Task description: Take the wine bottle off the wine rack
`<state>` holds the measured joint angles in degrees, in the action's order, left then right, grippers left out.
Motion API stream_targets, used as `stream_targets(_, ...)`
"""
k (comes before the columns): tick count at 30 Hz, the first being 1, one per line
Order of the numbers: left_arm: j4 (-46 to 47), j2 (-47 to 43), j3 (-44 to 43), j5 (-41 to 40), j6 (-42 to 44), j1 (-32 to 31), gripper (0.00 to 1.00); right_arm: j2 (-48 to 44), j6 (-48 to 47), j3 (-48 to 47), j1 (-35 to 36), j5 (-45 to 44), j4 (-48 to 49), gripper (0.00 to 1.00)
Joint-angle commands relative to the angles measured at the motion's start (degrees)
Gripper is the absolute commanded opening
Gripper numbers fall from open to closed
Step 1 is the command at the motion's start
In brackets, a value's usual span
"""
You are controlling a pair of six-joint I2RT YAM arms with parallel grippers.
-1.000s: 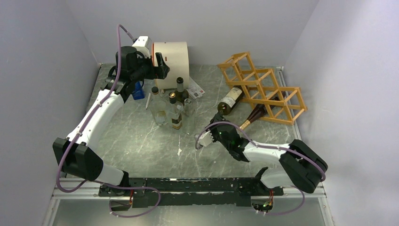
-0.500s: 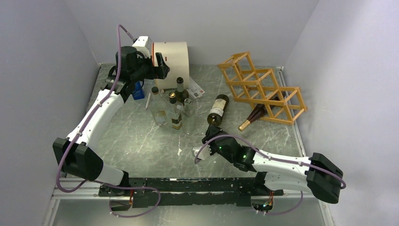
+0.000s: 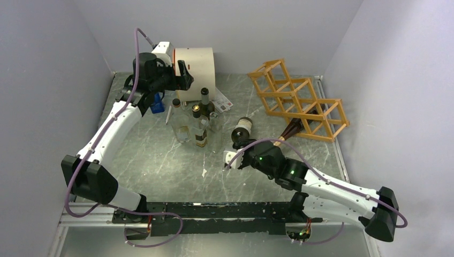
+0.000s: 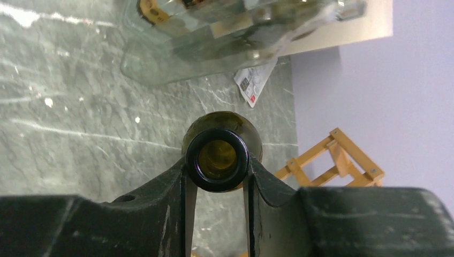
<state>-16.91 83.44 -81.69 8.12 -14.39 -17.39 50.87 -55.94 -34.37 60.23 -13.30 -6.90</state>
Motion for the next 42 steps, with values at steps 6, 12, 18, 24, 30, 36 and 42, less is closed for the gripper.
stream_targets(6,1.63,1.11,-1.10,1.53,-0.46,0.44,0.92,-2.95,26.36,-7.97,-15.09,12.73,2.00,0.00)
stream_targets(12,1.62,1.16,-1.10,1.37,-0.37,0.43,0.92,6.41,47.46,-16.47,-17.82,-1.44,4.91,0.00)
stream_targets(18,1.48,1.28,-1.11,1.01,-0.16,0.42,0.92,14.86,58.64,-22.51,-19.47,-0.38,11.84,0.00)
stream_targets(24,1.15,1.71,-1.28,0.35,0.15,0.42,0.92,22.75,60.28,-28.37,-19.63,-0.38,14.40,0.00)
stream_targets(30,1.22,1.58,-1.34,0.64,0.09,0.51,0.92,24.88,57.57,-28.27,-19.69,1.53,17.46,0.00)
stream_targets(36,1.29,1.57,-1.28,0.94,-0.02,0.71,0.92,25.28,55.75,-25.95,-19.57,4.40,21.92,0.00)
stream_targets(42,1.26,1.85,-1.36,0.90,-0.03,0.78,0.92,26.86,55.51,-26.24,-19.18,8.34,23.73,0.00)
